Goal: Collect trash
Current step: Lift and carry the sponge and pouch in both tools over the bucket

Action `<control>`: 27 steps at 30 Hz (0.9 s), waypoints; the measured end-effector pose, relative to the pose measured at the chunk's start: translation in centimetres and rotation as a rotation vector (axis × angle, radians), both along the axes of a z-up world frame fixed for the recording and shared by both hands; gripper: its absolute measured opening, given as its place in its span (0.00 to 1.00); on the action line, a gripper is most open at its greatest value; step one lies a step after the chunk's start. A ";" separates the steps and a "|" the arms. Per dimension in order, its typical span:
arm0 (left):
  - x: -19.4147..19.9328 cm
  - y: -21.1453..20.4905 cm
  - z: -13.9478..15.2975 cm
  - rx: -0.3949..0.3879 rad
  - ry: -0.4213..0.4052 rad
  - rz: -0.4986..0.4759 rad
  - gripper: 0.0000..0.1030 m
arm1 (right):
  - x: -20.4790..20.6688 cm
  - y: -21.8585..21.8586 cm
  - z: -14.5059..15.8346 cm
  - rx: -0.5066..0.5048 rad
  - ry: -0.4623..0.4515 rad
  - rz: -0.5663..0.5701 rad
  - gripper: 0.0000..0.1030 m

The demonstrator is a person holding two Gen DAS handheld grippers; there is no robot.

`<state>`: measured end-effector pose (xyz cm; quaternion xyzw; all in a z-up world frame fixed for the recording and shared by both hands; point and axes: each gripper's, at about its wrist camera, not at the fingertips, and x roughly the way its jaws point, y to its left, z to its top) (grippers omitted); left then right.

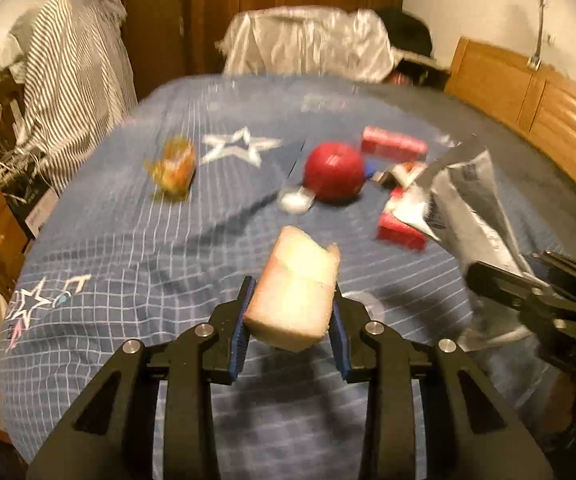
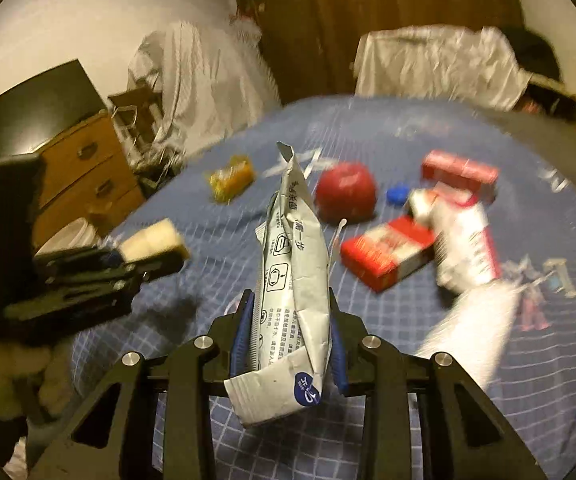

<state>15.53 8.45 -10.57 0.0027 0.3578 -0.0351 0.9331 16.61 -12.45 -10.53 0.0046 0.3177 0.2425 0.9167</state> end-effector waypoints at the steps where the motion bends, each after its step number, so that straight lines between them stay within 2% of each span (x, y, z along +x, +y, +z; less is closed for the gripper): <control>1: -0.9 -1.0 1.0 -0.003 -0.036 0.003 0.31 | -0.7 -0.3 0.8 -0.005 -0.034 -0.017 0.33; 7: -4.3 -4.5 4.7 -0.018 -0.184 0.010 0.31 | -3.9 -2.9 4.8 -0.007 -0.165 -0.097 0.33; 12: -6.0 -6.0 6.4 -0.022 -0.260 0.022 0.31 | -6.1 -5.0 7.6 0.000 -0.243 -0.148 0.34; 19: -7.3 -6.0 7.3 -0.027 -0.290 0.032 0.32 | -8.2 -7.3 9.8 0.023 -0.279 -0.176 0.34; 27: -8.8 -5.9 8.2 -0.041 -0.329 0.043 0.32 | -10.4 -7.1 10.5 0.035 -0.311 -0.187 0.34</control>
